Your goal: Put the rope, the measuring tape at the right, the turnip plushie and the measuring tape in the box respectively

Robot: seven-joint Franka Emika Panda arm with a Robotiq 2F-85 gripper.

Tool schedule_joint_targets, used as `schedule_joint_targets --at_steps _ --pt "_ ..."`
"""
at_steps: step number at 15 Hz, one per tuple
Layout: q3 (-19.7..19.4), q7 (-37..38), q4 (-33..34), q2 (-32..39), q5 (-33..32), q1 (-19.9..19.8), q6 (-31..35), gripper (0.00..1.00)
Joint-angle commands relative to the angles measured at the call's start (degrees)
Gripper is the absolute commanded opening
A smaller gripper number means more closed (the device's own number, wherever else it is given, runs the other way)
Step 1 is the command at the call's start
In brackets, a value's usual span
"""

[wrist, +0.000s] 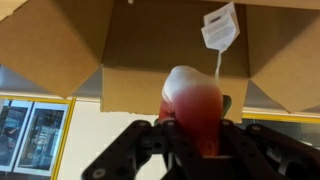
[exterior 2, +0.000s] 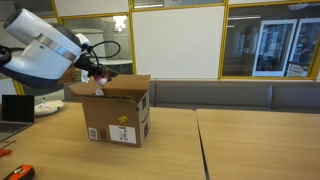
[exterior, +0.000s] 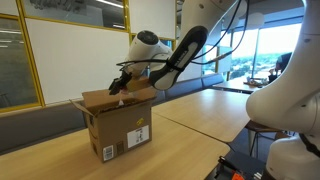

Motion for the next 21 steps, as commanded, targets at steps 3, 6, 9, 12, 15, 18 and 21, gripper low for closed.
schedule_joint_targets --at_steps 3,6,9,12,15,18,21 --pt "23.11 -1.92 3.17 -1.49 6.45 -24.62 -1.05 0.14" --pt "36.03 -4.76 5.75 -4.78 13.81 -37.71 -1.72 0.43" --pt "48.55 -8.15 11.97 -9.75 20.35 -50.44 -3.03 0.57" --pt "52.2 -16.21 19.24 -16.26 31.43 -54.27 -5.12 0.81" --pt "50.6 -25.17 25.05 -21.3 43.84 -53.41 -7.48 1.0" --pt "47.81 -31.29 29.14 -24.62 52.3 -51.59 -10.31 1.0" --pt "43.93 -34.61 30.84 -25.95 57.33 -48.74 -13.24 1.0"
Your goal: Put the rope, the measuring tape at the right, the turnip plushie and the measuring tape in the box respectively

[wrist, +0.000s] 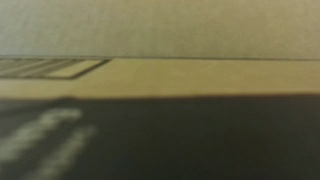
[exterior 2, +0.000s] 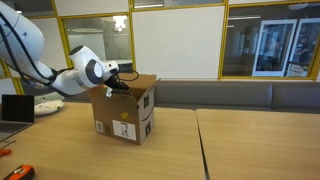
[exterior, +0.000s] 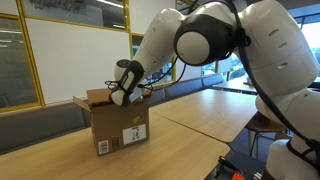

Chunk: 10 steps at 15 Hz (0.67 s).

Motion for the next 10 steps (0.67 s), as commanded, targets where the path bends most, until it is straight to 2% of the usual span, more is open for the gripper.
schedule_joint_targets --at_steps 1,7,10 --pt "-6.26 -4.1 3.54 -2.73 5.88 4.19 -4.35 1.0" --pt "-16.98 -6.1 -1.39 0.42 7.58 15.53 -8.51 1.0" --pt "-20.22 -7.99 -5.44 3.71 7.82 21.93 -9.64 1.0"
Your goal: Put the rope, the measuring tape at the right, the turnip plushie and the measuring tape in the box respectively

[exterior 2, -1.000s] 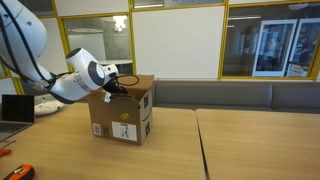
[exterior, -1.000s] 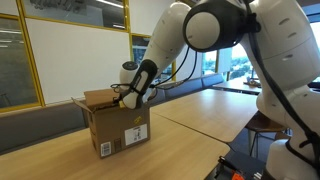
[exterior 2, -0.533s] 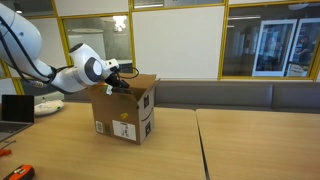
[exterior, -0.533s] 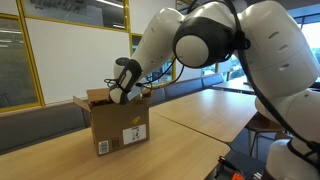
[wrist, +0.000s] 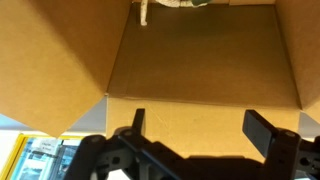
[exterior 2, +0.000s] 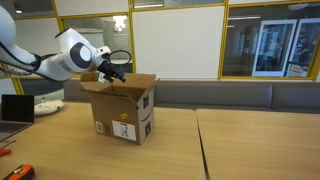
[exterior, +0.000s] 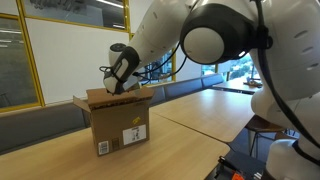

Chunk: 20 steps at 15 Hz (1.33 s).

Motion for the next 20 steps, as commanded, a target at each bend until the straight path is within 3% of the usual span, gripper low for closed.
schedule_joint_targets --at_steps 1,9,16,20 --pt "-4.72 -4.18 -6.01 4.91 1.89 8.79 -1.71 1.0" --pt "-8.41 -12.52 -19.64 18.52 2.52 25.51 -7.99 1.0" --pt "-8.95 -18.11 -24.7 22.46 7.46 31.31 -14.0 1.0" --pt "-6.15 -22.81 -25.5 22.51 13.17 30.76 -18.53 1.0"
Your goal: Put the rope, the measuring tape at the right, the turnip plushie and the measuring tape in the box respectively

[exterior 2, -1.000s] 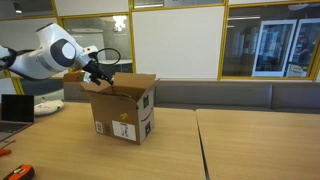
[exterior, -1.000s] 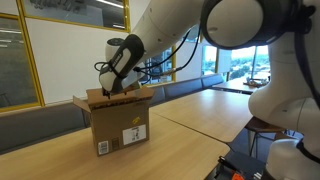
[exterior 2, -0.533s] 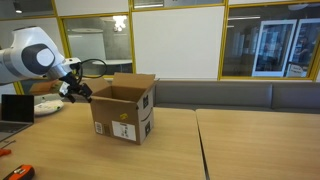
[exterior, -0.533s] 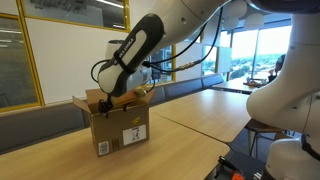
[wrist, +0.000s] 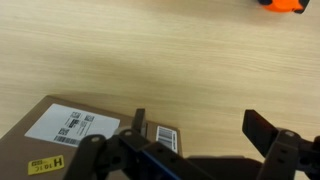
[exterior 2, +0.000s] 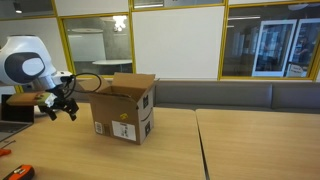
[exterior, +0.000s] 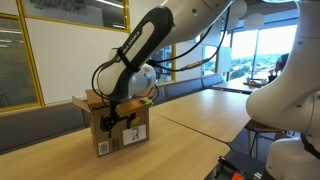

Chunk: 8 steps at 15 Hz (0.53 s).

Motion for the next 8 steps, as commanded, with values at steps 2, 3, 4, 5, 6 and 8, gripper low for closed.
schedule_joint_targets --at_steps 2,3,4,5,6,8 --pt "2.71 -7.47 -1.0 0.63 8.16 -0.4 -5.01 1.0" --pt "3.65 -8.97 -1.11 0.19 10.3 -0.69 -6.05 1.0" --pt "4.51 -10.38 -1.21 -0.07 12.54 -0.88 -7.14 1.0" --pt "5.42 -11.9 -1.14 -0.68 15.01 -1.28 -8.37 1.0" --pt "6.05 -13.58 -1.25 -0.97 17.86 -1.25 -9.42 1.0" --pt "7.44 -17.2 -0.94 -2.79 24.26 -1.64 -11.57 1.0"
